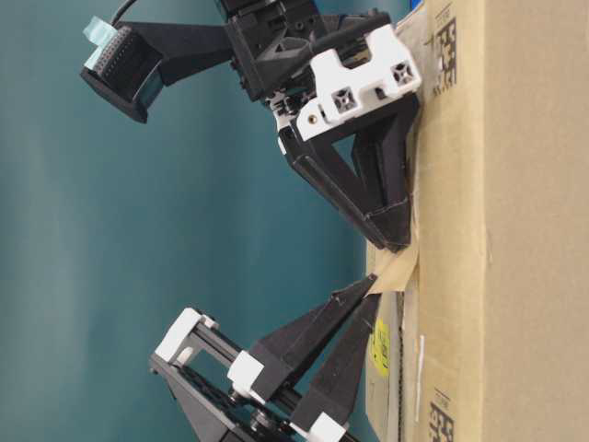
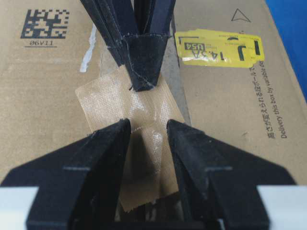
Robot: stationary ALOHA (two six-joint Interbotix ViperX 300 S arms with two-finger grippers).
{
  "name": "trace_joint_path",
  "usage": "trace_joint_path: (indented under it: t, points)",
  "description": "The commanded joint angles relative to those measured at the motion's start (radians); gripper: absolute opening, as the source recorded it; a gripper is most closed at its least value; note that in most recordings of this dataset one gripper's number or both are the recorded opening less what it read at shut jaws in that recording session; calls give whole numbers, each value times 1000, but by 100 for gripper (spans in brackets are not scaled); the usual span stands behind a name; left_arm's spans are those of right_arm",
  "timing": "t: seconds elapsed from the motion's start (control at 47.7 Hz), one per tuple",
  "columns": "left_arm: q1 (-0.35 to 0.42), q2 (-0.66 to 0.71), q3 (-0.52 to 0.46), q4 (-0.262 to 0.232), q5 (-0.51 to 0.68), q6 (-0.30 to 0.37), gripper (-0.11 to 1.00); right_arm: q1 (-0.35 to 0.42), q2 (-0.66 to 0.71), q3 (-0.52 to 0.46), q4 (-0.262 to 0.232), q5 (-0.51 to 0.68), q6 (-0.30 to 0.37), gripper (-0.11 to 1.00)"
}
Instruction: Apply tape along the seams of the closed cardboard box to seal it securely.
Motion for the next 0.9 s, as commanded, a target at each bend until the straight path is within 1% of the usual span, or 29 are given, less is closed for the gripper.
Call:
trace_joint_path:
  t: [0.0,0.126,0.272,0.356,0.482,0.524,0.587,0.712,0.796,0.838,0.88]
  points:
    - [-3,-8,-21,-2,-3,0,0,-2,-6,-5,2,18,2,41]
    - [8,-6,-31,0,12,-2,0,-2,-8,-3,2,29,2,41]
    - [5,-5,-48,2,81,8,0,-2,-9,-5,2,32,2,41]
    - [5,-2,-66,2,120,0,1,-2,-9,-5,2,32,2,41]
    - [8,15,-92,2,170,14,1,-2,-9,-8,2,32,2,41]
    - [9,20,-101,2,179,21,3,-2,-9,-9,2,32,2,41]
    - [9,26,-112,2,183,29,14,-2,-11,-9,2,32,2,41]
    - [14,38,-133,2,184,32,51,-2,-9,-11,2,32,2,41]
    - [20,44,-146,3,192,46,74,-2,-9,-11,3,31,2,41]
    - [20,44,-150,6,198,57,83,-2,-9,-11,2,31,3,41]
    - [21,46,-155,8,207,71,84,-2,-9,-11,3,31,3,41]
